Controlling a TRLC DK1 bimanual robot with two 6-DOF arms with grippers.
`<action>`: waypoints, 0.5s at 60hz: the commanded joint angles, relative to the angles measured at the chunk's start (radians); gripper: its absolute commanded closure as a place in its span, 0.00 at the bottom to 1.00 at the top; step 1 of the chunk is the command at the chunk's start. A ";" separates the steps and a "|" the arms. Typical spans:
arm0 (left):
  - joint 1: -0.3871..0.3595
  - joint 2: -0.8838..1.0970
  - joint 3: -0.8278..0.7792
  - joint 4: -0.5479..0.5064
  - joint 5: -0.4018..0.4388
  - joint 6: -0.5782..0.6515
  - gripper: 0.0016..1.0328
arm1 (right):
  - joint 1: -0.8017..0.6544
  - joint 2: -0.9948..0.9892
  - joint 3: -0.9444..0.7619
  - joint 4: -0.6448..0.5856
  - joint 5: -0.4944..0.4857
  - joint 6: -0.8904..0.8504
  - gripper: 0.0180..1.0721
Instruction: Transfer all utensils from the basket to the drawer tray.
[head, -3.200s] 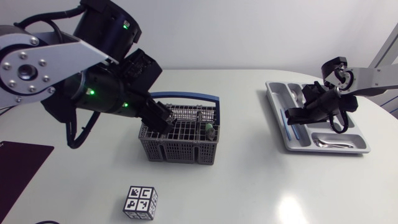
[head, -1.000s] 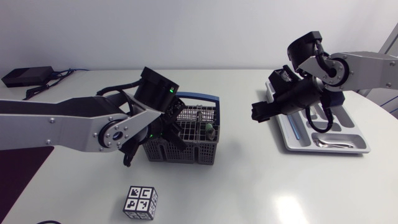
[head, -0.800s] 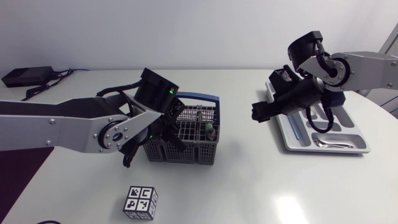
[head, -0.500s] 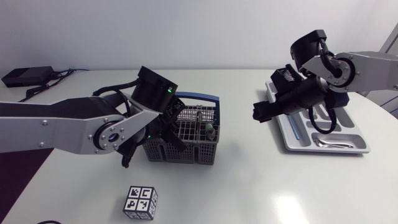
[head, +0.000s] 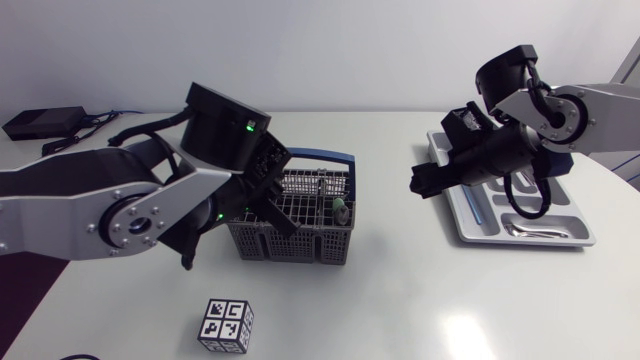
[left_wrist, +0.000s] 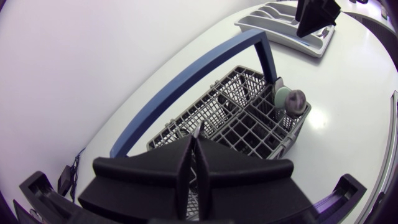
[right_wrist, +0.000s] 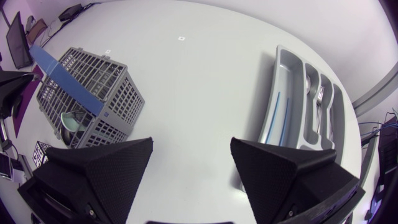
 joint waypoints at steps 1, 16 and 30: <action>-0.018 -0.047 -0.037 0.011 -0.019 0.028 0.97 | 0.009 -0.023 -0.033 -0.001 -0.003 -0.006 0.14; -0.041 -0.136 -0.080 0.040 -0.073 0.066 0.97 | 0.020 -0.081 -0.056 -0.001 -0.018 -0.019 0.14; -0.056 -0.246 -0.088 0.062 -0.093 0.074 0.97 | 0.057 -0.175 -0.079 0.005 -0.027 -0.043 0.14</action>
